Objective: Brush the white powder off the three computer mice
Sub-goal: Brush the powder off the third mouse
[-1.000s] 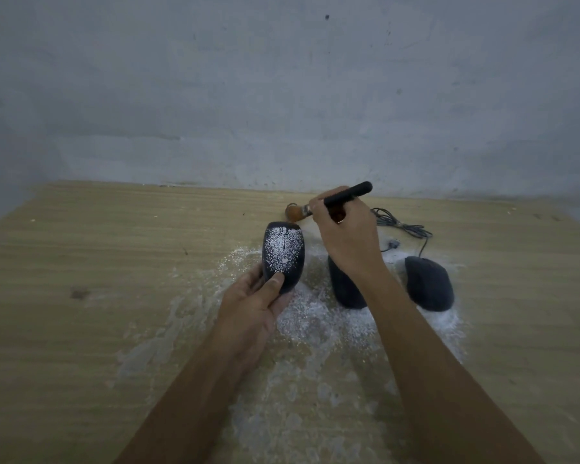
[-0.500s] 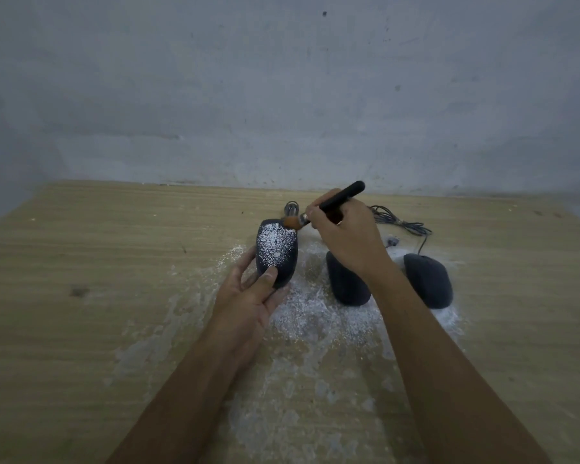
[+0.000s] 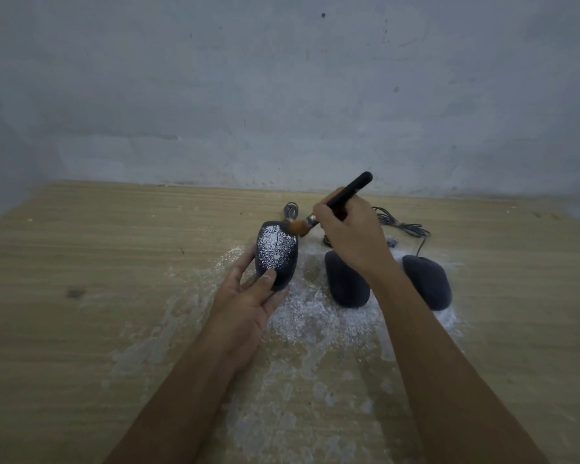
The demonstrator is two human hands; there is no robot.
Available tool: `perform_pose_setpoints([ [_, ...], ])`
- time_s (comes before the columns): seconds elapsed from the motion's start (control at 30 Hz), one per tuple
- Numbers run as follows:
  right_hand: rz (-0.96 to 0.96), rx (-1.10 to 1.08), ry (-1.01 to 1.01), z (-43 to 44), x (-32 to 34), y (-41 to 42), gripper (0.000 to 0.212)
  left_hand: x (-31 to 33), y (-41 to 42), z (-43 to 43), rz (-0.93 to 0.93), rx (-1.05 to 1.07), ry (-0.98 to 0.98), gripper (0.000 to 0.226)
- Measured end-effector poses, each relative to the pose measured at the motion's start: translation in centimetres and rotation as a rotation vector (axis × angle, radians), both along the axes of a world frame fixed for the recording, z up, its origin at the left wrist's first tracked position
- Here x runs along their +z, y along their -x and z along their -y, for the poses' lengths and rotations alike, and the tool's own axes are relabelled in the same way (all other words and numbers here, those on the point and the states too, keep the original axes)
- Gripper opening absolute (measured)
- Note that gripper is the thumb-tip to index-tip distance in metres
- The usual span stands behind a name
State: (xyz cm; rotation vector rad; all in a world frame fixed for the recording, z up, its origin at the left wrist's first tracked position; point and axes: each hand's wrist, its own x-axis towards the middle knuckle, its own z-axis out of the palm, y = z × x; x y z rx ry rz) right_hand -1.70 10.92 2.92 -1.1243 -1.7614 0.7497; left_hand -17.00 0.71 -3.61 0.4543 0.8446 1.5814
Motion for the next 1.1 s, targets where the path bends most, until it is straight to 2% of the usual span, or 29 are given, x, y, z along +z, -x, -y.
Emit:
perform_pose_setpoints([
  [0.13, 0.011, 0.035, -0.078, 0.2, 0.1, 0.3, 0.008, 0.1, 0.0, -0.2, -0.016, -0.008, 0.002, 0.055],
  [0.27, -0.018, -0.033, -0.100, 0.3, -0.2, 0.8, 0.014, 0.1, 0.0, -0.1, -0.011, -0.008, 0.002, 0.056],
  [0.37, -0.005, 0.002, -0.126, 0.3, -0.1, 0.9, 0.010, 0.1, -0.1, 0.0, -0.012, -0.004, -0.003, 0.056],
  [0.43, 0.034, 0.016, -0.114, 0.4, -0.2, 1.0, 0.011, 0.1, -0.1, 0.0, -0.020, -0.004, -0.001, 0.055],
  [0.53, -0.039, 0.020, -0.108, 0.6, -0.1, 0.9, 0.010, 0.1, 0.0, 0.0, -0.035, -0.013, 0.005, 0.055],
  [0.63, 0.025, 0.053, -0.094, 0.6, 0.0, 0.9, 0.011, 0.0, 0.1, 0.0, -0.036, -0.014, 0.010, 0.054],
  [0.73, -0.064, 0.039, -0.092, 0.7, 0.2, 0.8, 0.015, 0.0, 0.1, -0.1, -0.026, -0.012, 0.007, 0.054],
  [0.83, 0.001, 0.085, -0.084, 0.7, 0.2, 0.7, 0.012, 0.0, 0.1, -0.1, -0.019, -0.006, 0.011, 0.055],
  [0.93, -0.045, 0.076, -0.075, 0.7, 0.3, 0.6, 0.010, 0.0, 0.2, -0.1, -0.014, -0.008, 0.008, 0.055],
  [1.03, 0.016, 0.120, -0.068, 0.6, 0.4, 0.4, 0.009, 0.0, 0.2, -0.1, -0.029, -0.011, 0.010, 0.055],
  [1.1, -0.045, 0.087, -0.046, 0.4, 0.4, 0.3, 0.009, 0.0, 0.2, 0.0, -0.027, -0.015, 0.009, 0.055],
])
